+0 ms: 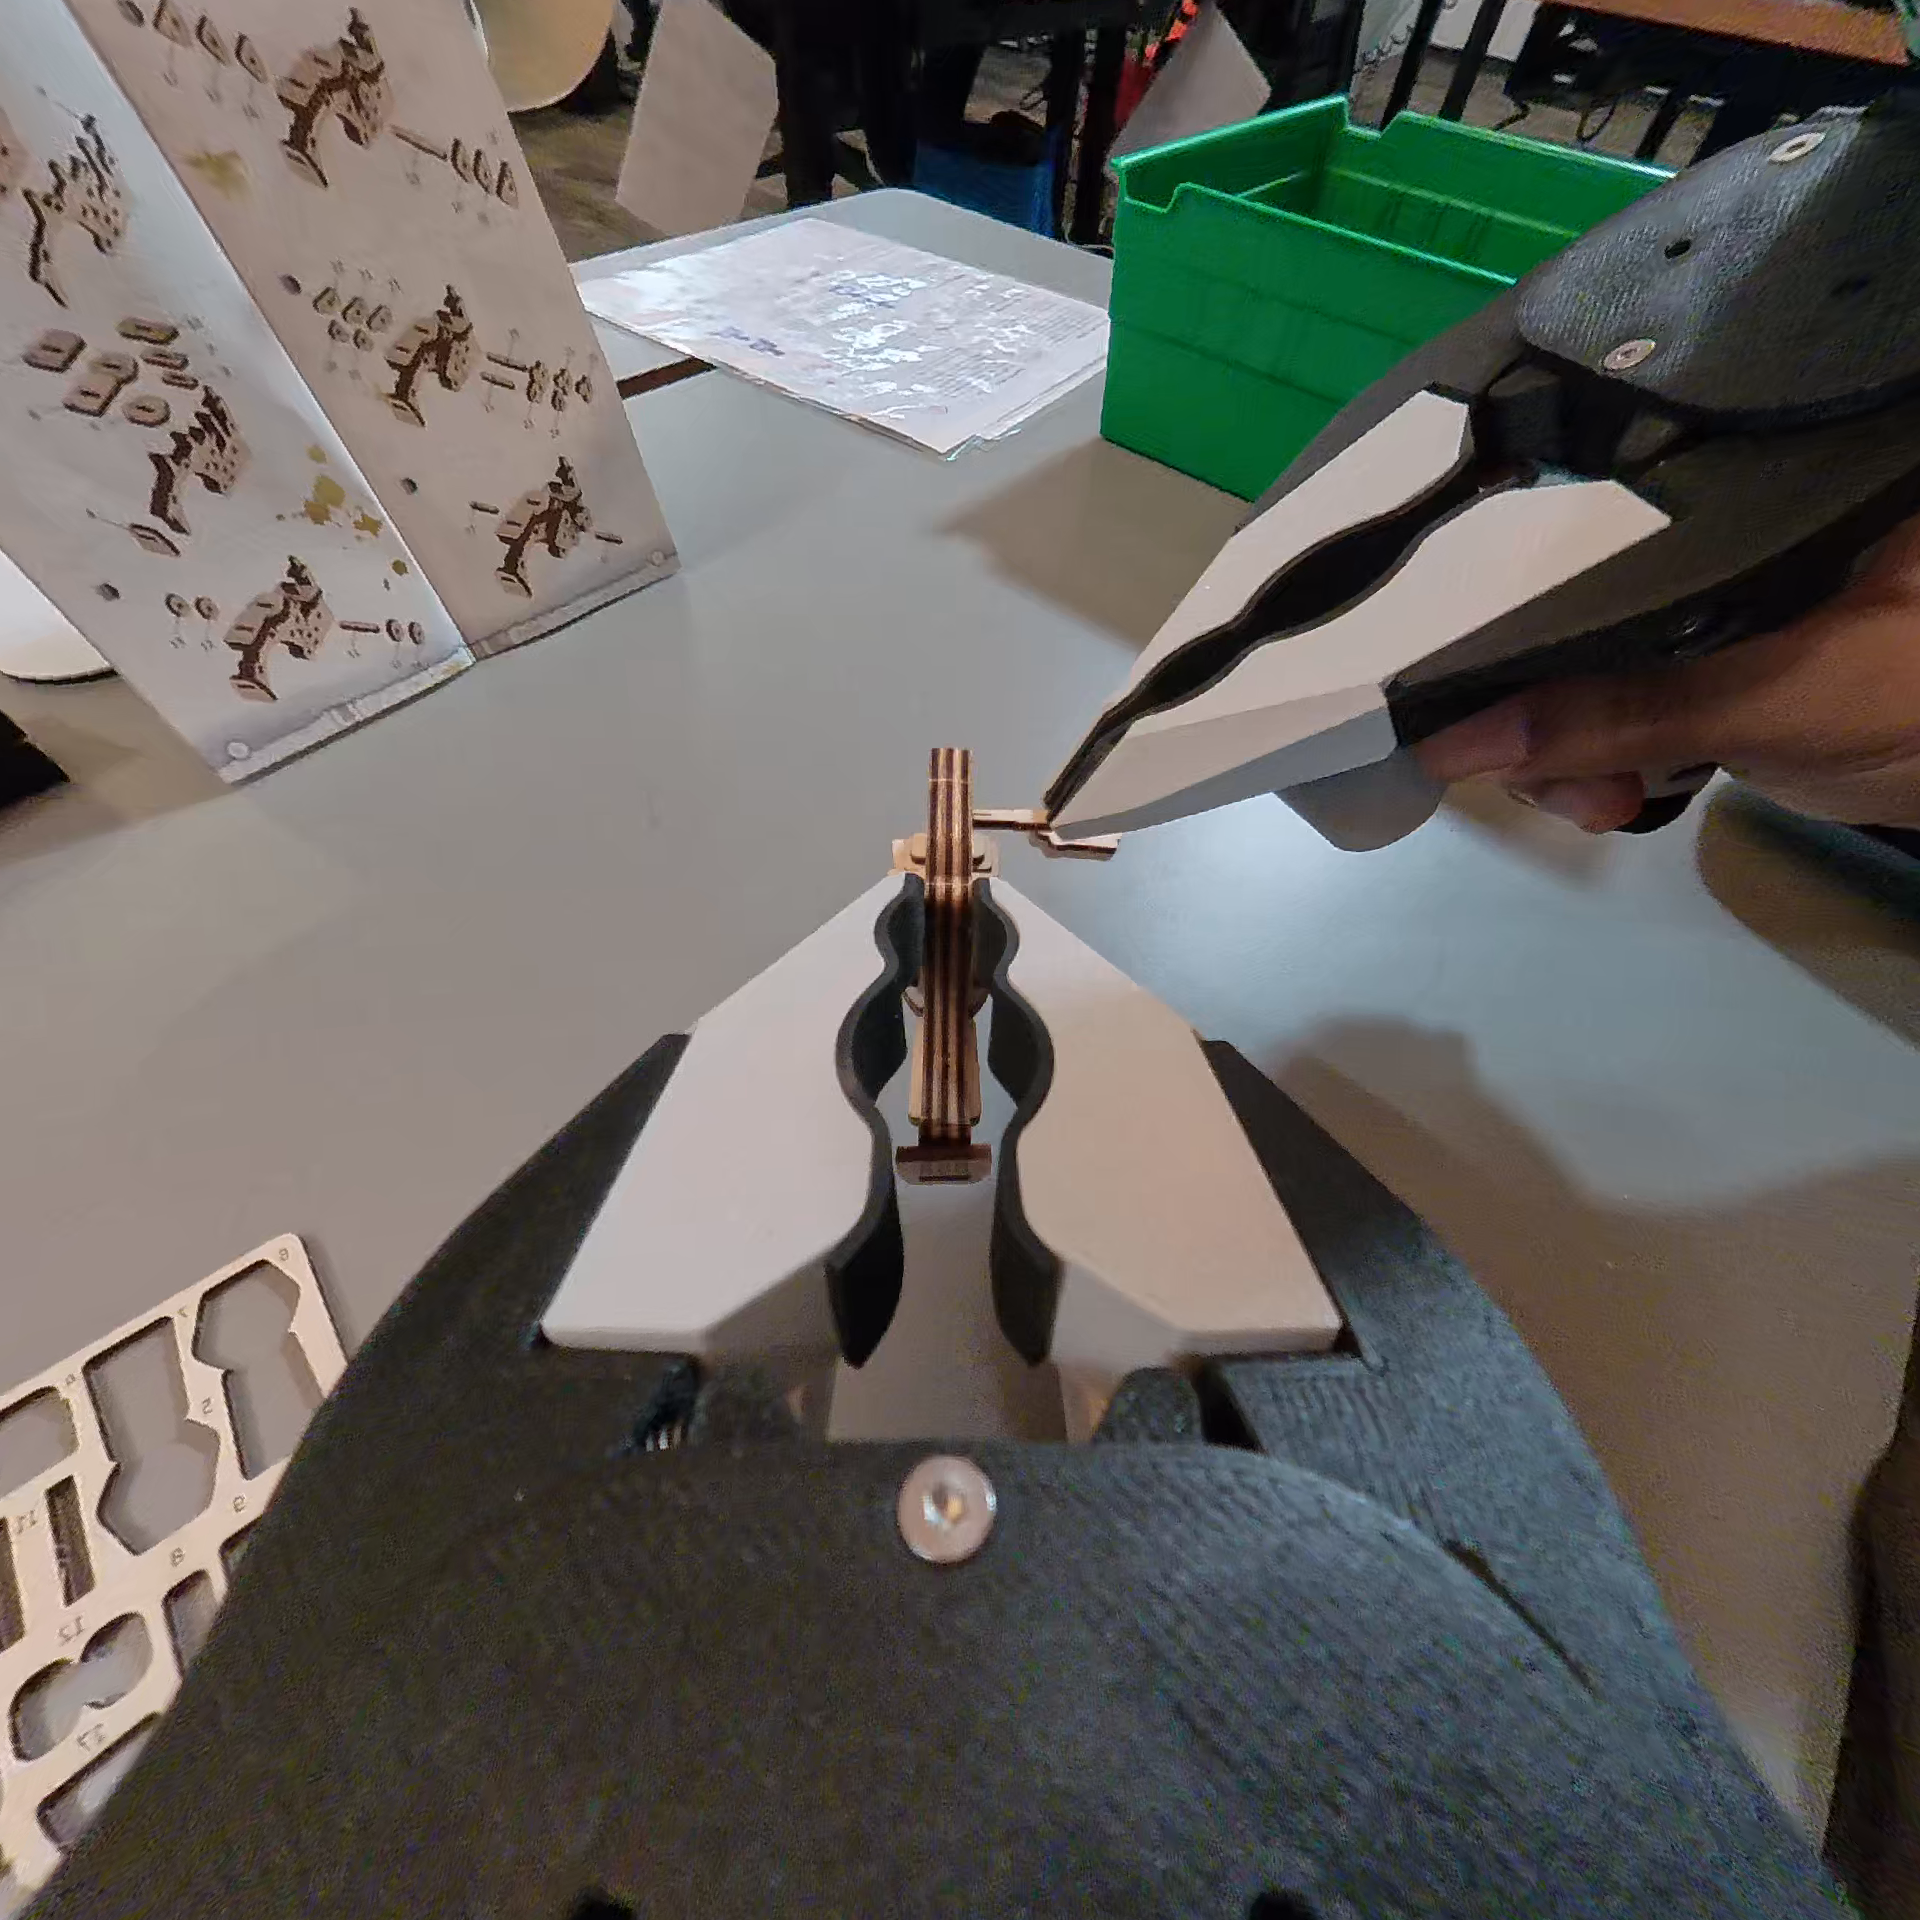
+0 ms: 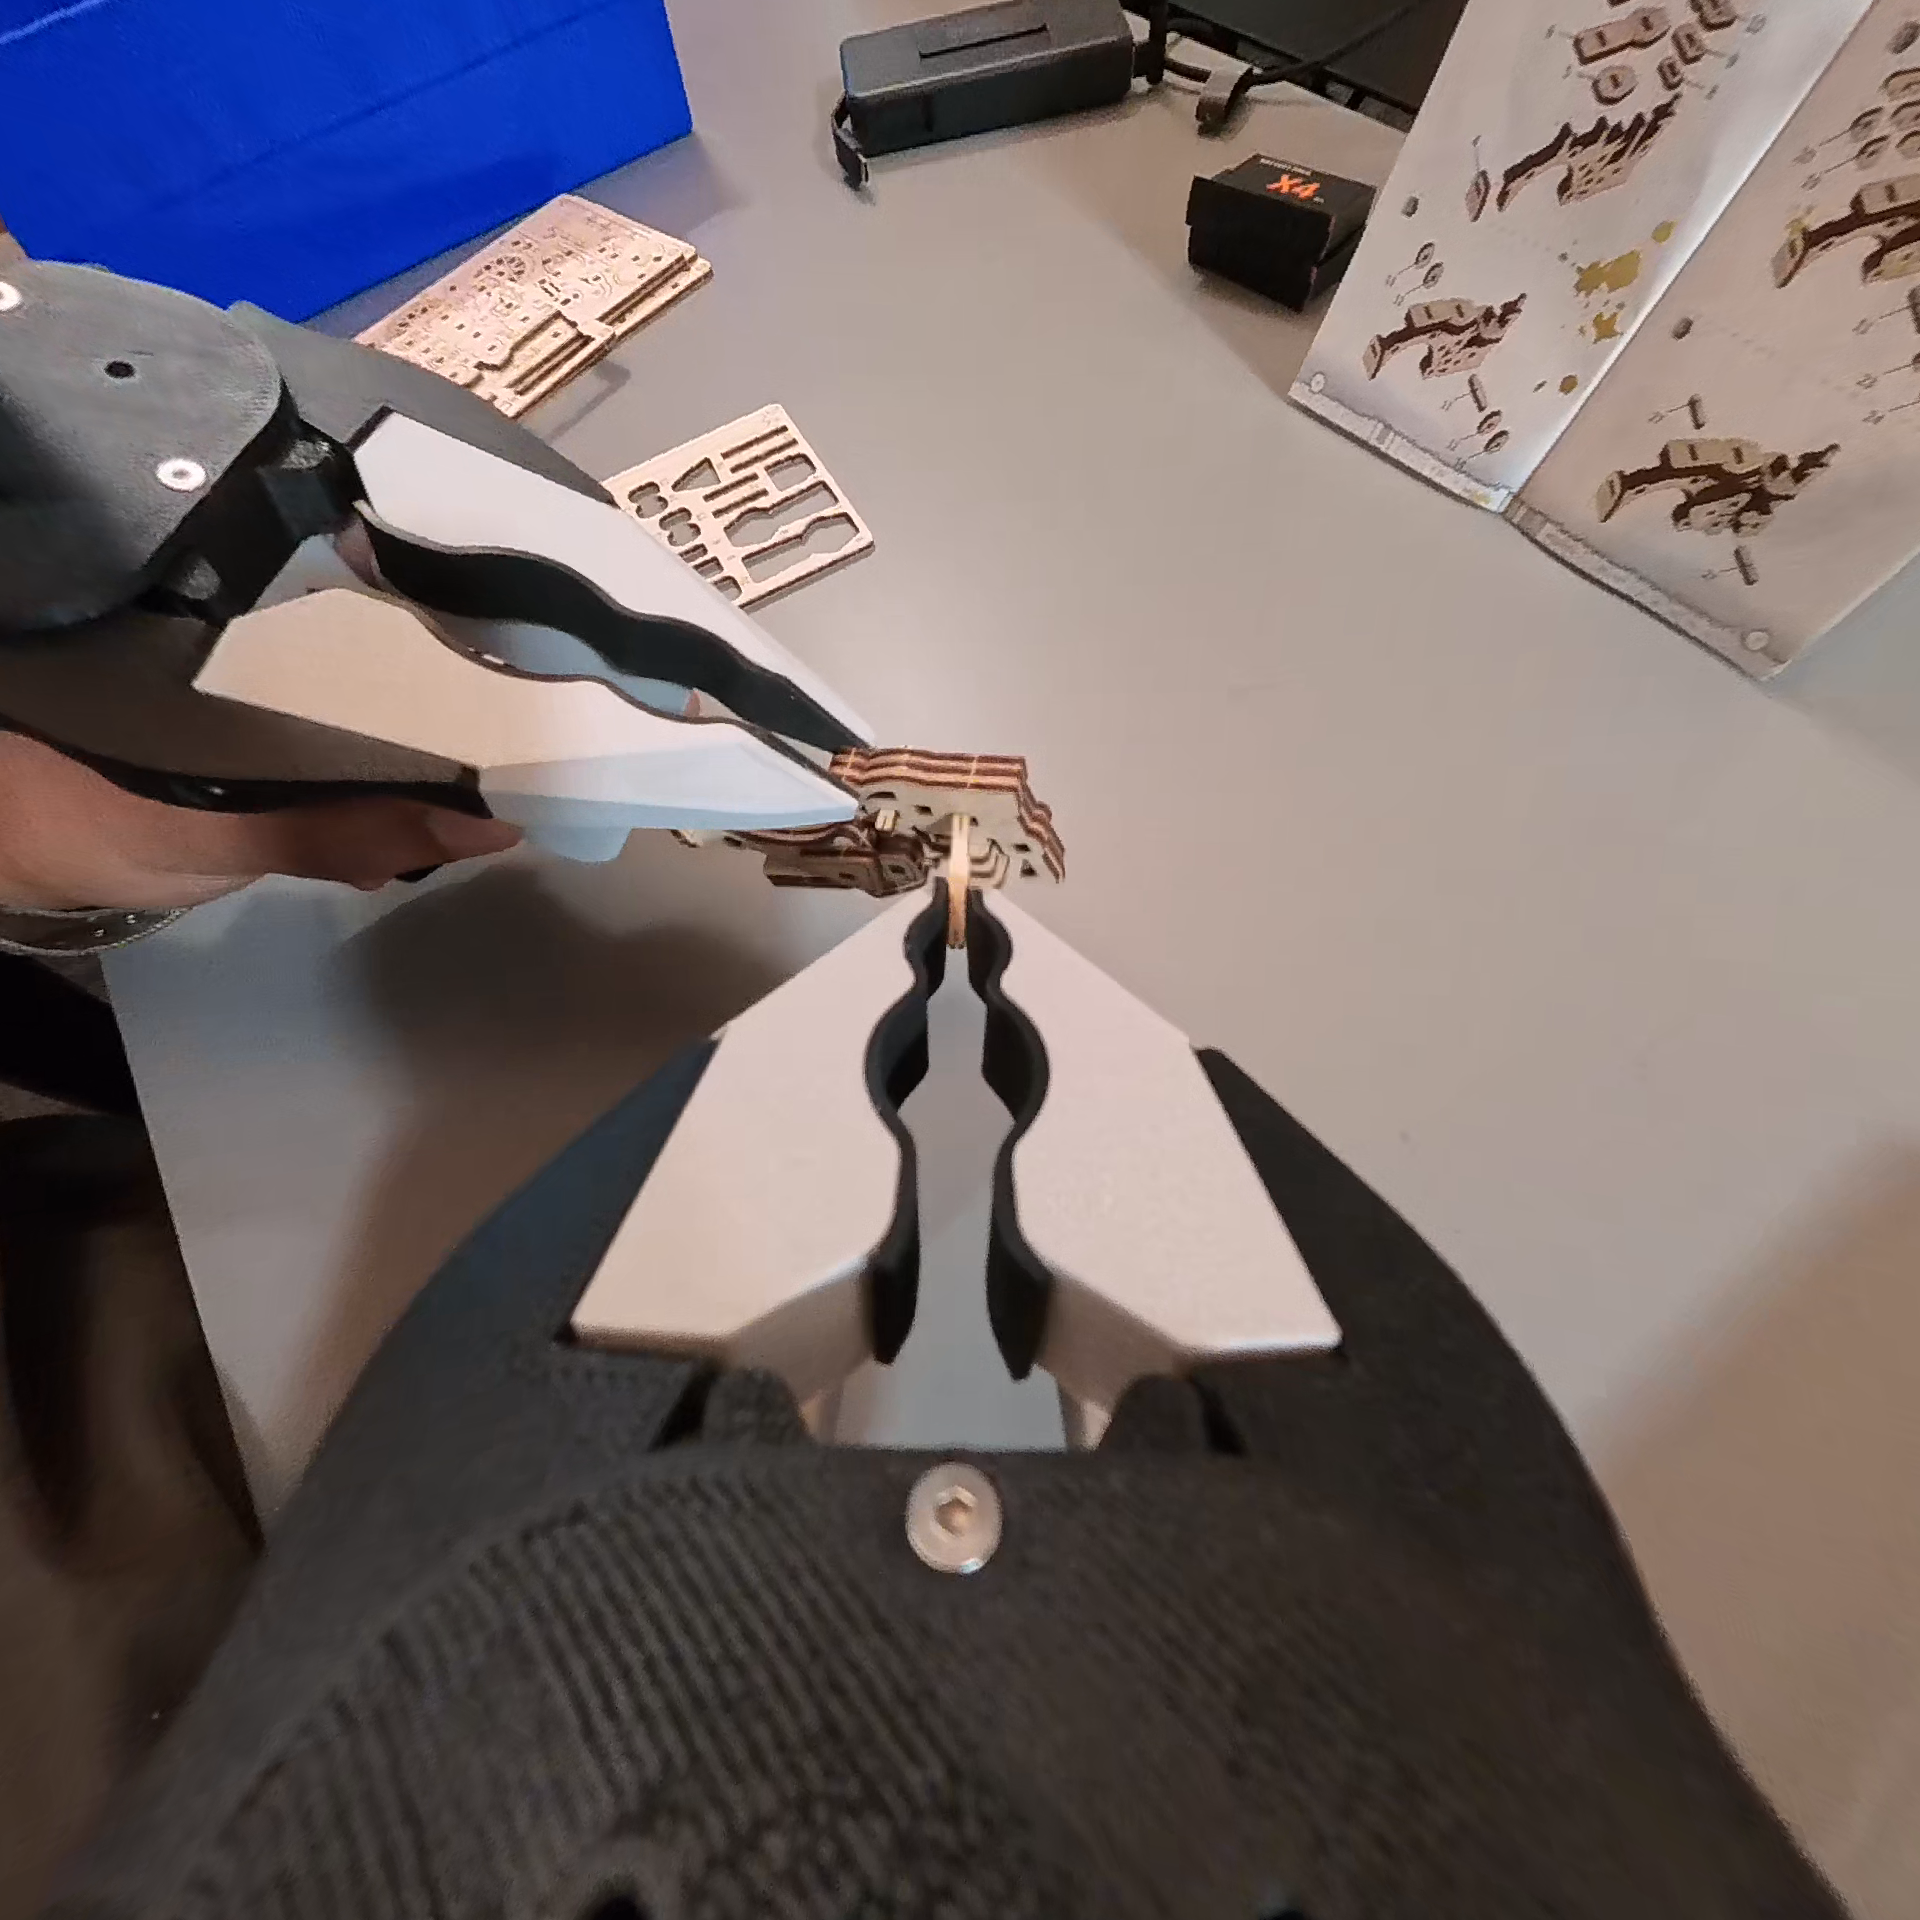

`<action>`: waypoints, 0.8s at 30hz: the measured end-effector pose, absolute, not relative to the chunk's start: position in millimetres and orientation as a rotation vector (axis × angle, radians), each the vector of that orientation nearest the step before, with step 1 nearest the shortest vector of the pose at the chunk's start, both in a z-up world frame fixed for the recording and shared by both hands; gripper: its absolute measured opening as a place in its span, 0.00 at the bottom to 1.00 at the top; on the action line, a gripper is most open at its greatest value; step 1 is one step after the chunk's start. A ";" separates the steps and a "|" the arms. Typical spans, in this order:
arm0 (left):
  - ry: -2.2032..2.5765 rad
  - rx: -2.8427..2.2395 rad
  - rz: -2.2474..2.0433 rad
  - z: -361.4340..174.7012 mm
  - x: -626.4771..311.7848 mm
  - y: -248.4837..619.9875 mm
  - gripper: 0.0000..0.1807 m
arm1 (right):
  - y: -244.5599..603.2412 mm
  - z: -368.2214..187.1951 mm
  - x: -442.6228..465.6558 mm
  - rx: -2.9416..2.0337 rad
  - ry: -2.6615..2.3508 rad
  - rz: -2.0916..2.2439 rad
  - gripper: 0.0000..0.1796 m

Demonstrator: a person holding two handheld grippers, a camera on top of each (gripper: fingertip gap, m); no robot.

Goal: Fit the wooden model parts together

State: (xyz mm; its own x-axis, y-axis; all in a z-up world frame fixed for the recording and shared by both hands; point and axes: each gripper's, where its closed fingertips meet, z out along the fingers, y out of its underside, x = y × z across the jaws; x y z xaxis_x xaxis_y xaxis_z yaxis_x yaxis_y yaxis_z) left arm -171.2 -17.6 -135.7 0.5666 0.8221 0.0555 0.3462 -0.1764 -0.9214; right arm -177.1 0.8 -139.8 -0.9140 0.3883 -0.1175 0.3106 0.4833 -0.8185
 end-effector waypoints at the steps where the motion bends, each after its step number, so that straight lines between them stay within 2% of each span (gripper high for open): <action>1: -0.963 -1.764 0.583 -134.9 -171.0 -17.4 0.03 | 1.3 -139.5 -177.6 -0.619 -2.627 1.421 0.01; 24: -0.930 -1.807 0.649 -136.0 -170.5 -16.9 0.03 | 1.3 -140.1 -177.5 -0.629 -2.627 1.432 0.01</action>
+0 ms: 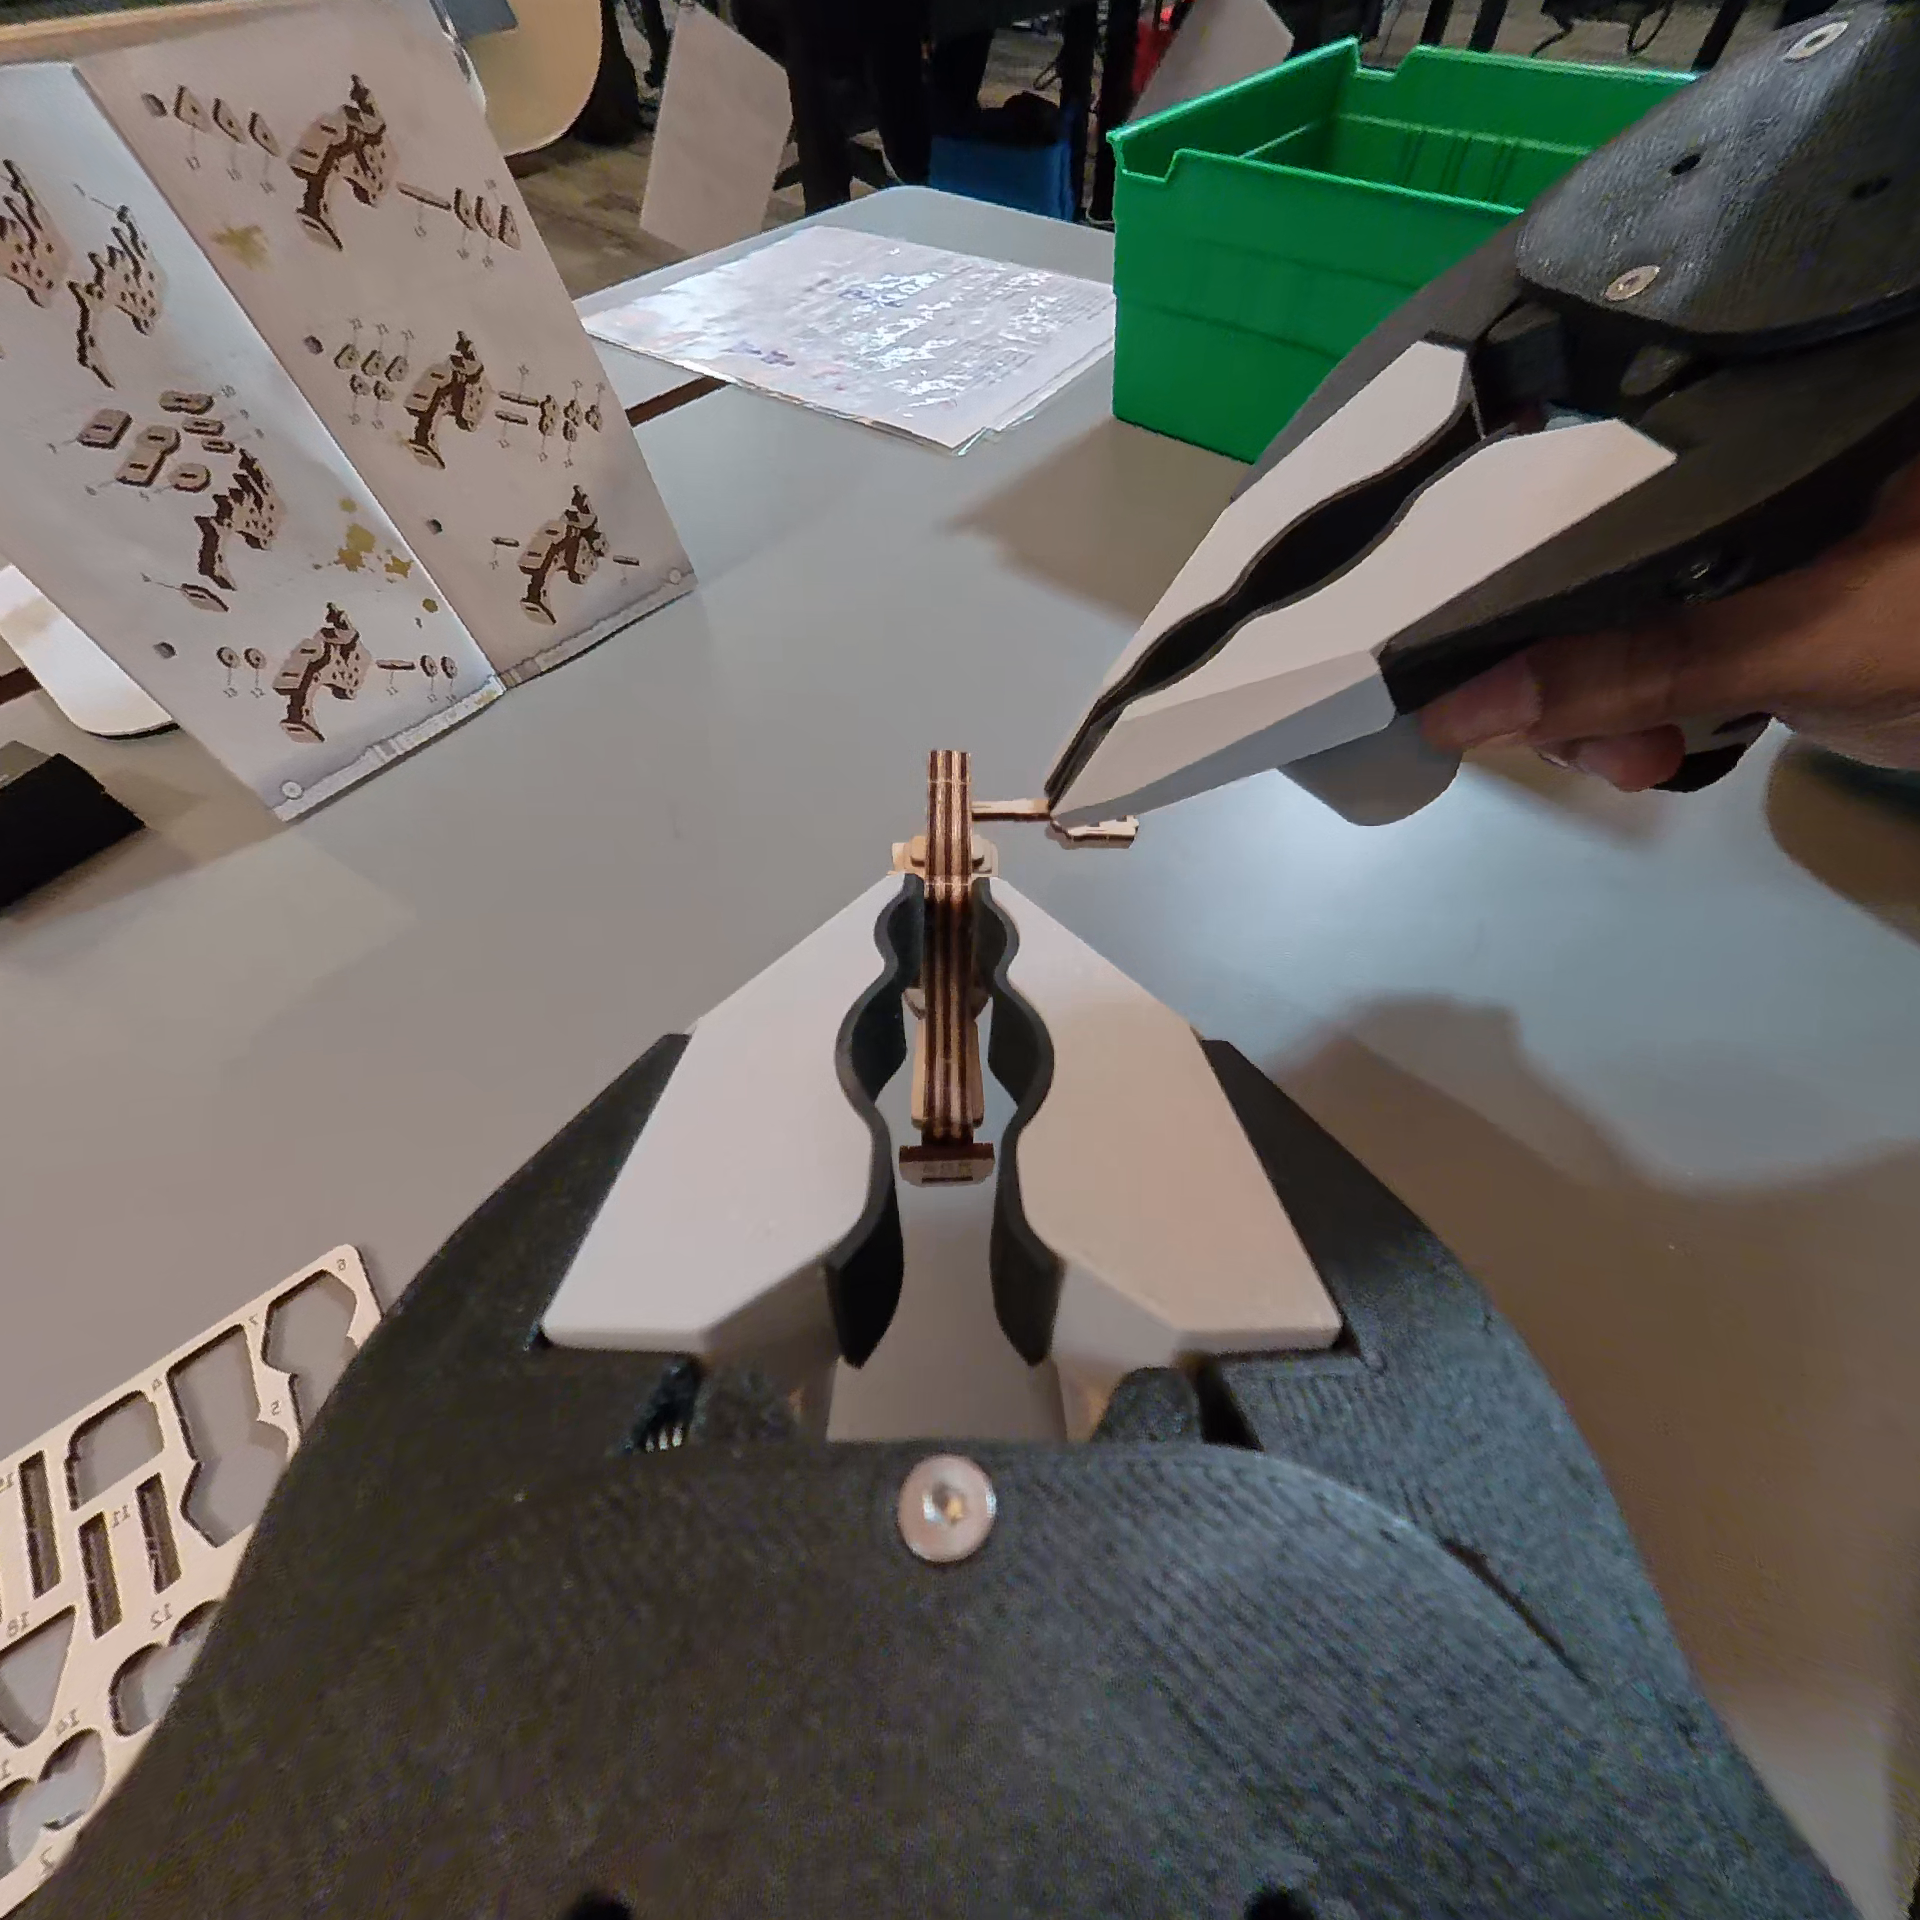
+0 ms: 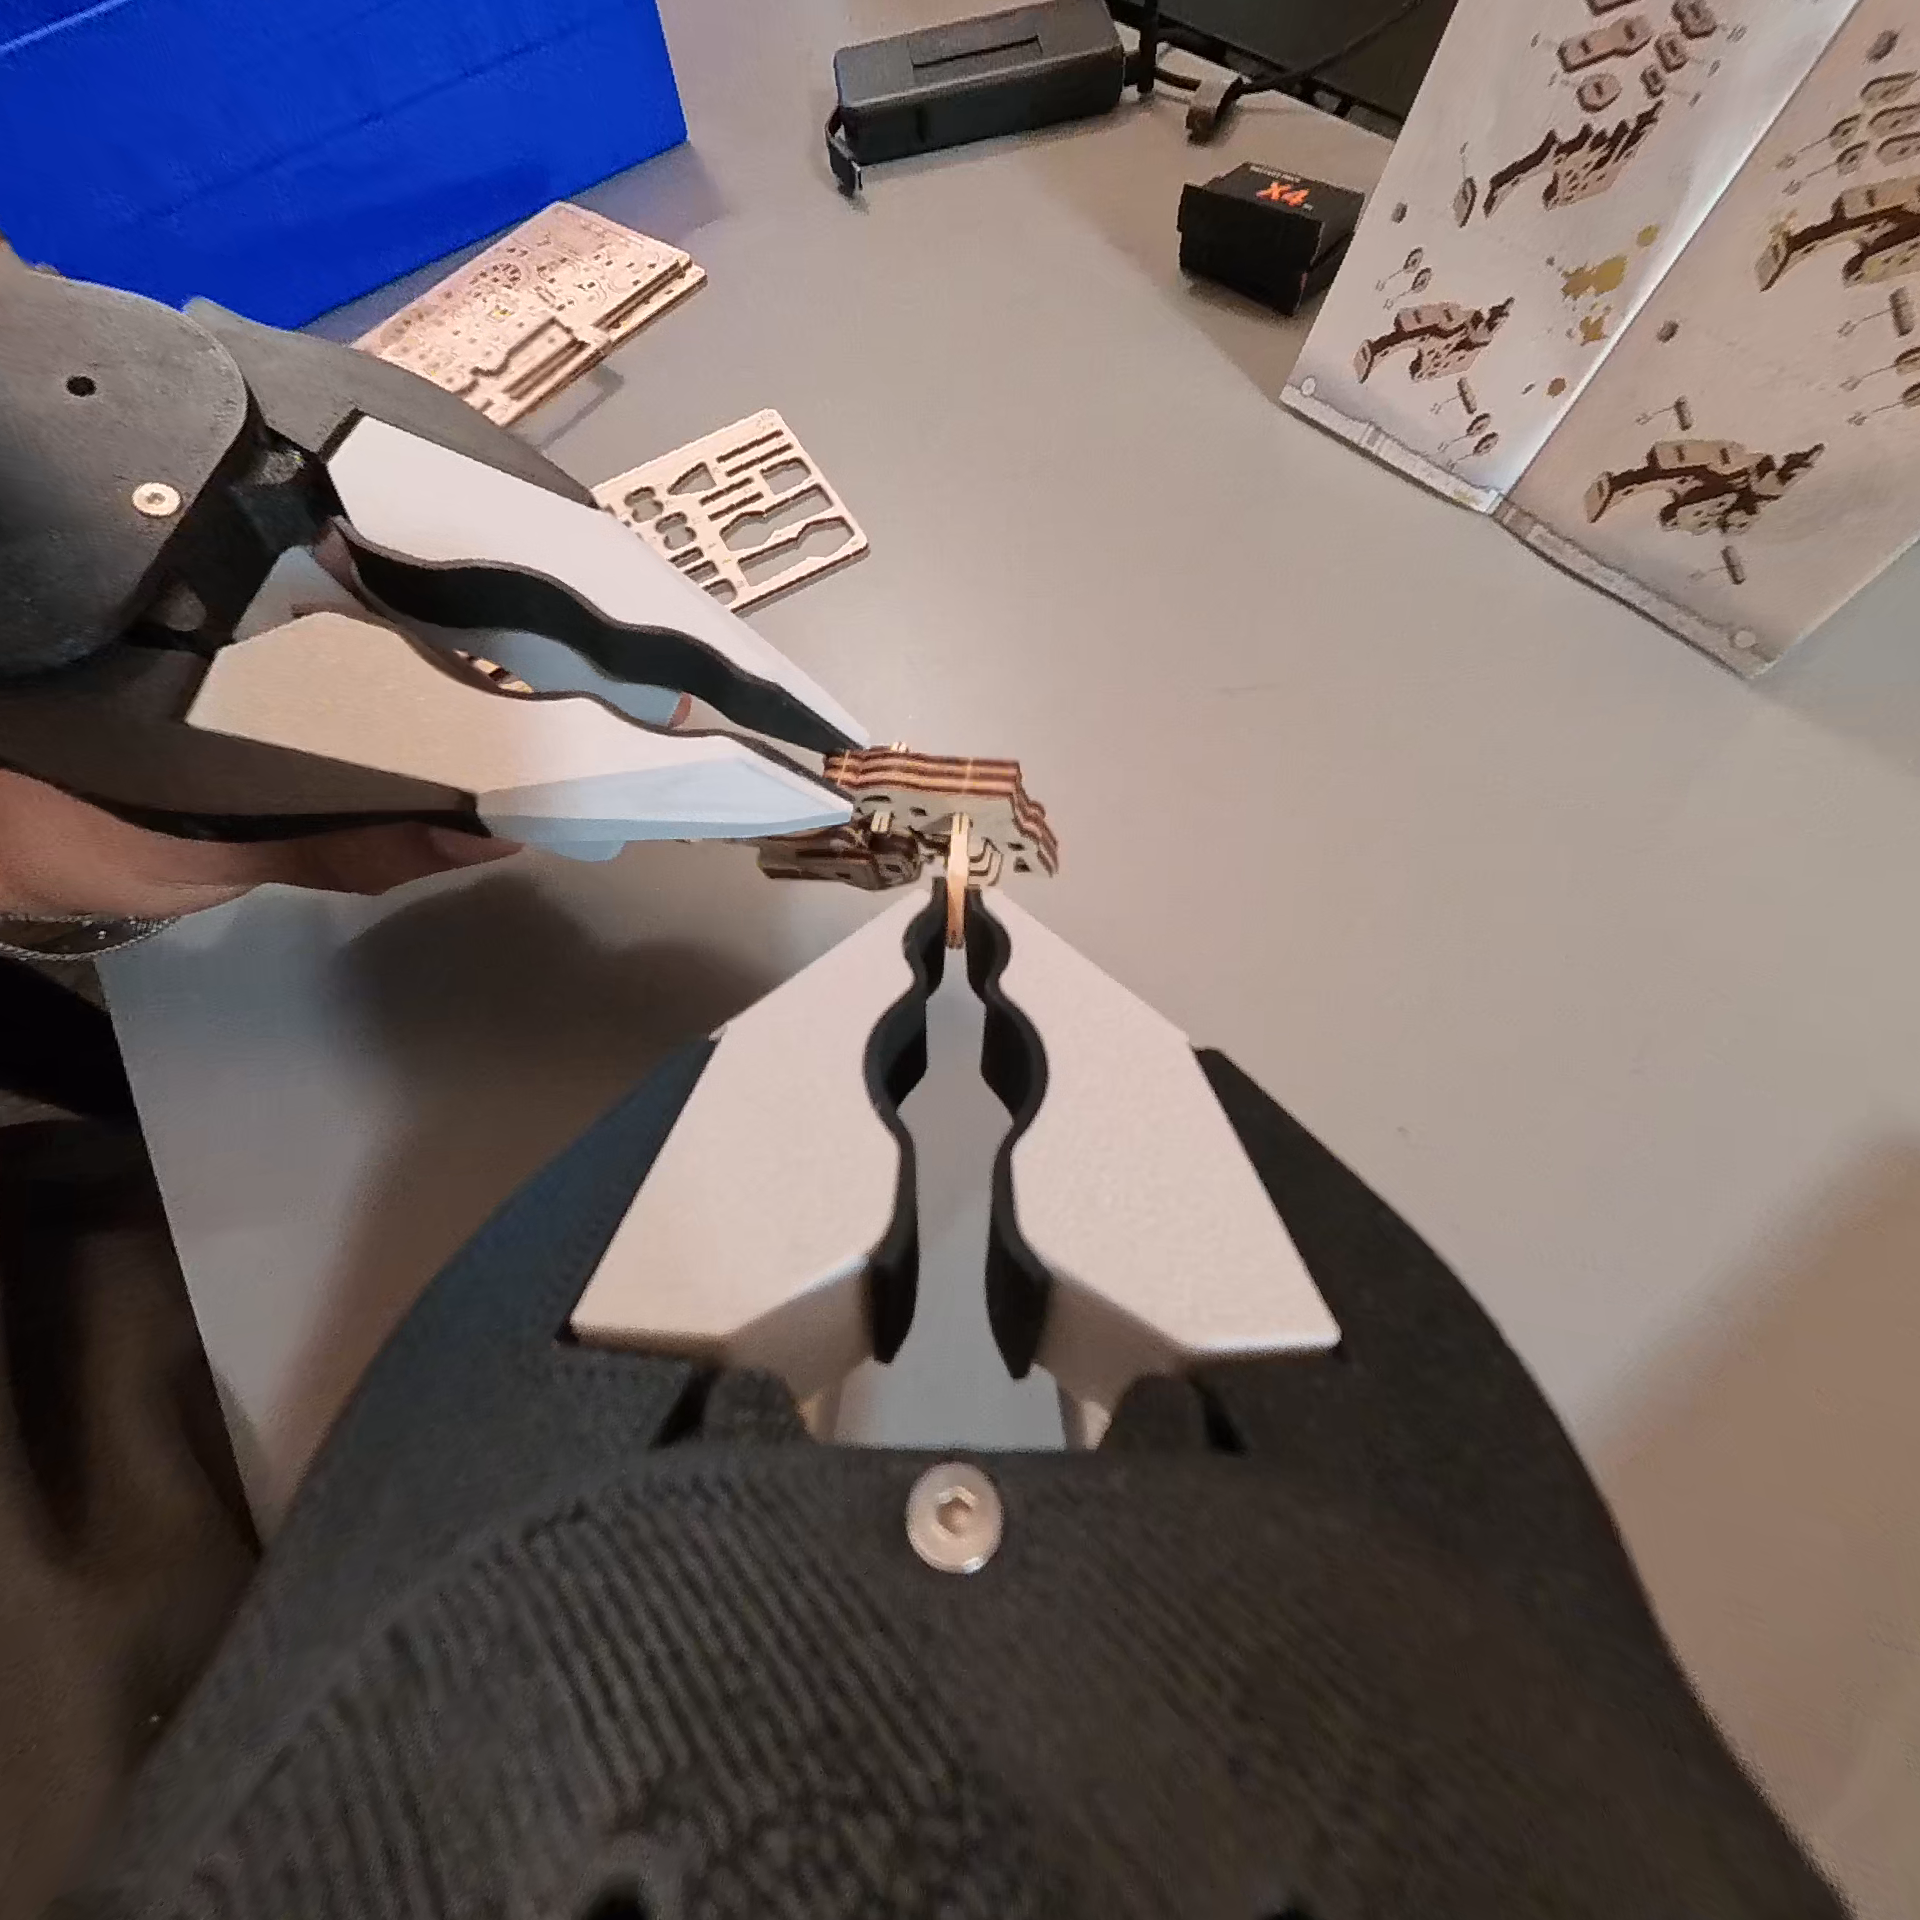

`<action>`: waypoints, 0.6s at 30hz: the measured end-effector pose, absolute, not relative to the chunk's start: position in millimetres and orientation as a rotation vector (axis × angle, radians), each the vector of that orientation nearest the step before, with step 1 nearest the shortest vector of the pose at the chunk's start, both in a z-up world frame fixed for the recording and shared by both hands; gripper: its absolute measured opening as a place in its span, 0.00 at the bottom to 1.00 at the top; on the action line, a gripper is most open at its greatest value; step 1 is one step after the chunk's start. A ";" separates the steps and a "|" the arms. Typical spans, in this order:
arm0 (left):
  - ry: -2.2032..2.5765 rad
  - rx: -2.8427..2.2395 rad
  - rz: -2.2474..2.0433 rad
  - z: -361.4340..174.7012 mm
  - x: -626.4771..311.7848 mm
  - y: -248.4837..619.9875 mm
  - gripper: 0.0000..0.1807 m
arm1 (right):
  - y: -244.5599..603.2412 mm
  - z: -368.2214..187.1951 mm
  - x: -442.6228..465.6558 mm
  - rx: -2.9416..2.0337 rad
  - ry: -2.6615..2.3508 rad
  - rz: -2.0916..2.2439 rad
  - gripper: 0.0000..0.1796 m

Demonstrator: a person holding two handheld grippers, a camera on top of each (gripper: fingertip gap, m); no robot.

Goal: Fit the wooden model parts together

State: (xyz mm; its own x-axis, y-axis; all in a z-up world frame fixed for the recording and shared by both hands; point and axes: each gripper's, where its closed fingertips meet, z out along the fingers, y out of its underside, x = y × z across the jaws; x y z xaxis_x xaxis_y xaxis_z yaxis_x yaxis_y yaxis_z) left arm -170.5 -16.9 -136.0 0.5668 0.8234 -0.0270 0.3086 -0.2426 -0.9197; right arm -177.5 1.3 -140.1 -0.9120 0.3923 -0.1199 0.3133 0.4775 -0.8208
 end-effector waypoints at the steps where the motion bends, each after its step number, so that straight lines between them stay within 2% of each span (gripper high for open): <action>1: -0.927 -1.811 0.656 -136.2 -170.5 -16.7 0.03 | 1.2 -141.1 -177.4 -0.633 -2.631 1.435 0.01; 18: -0.927 -1.803 0.611 -136.3 -168.9 -14.7 0.03 | 0.7 -140.4 -177.6 -0.646 -2.626 1.485 0.01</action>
State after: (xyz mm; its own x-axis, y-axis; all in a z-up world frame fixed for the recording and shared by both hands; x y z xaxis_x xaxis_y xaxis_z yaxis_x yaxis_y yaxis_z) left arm -168.9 -14.7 -136.3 0.5820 0.8132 0.0008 0.3203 -0.2283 -0.9194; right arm -177.6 0.7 -140.4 -0.9107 0.3836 -0.1534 0.3291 0.4492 -0.8306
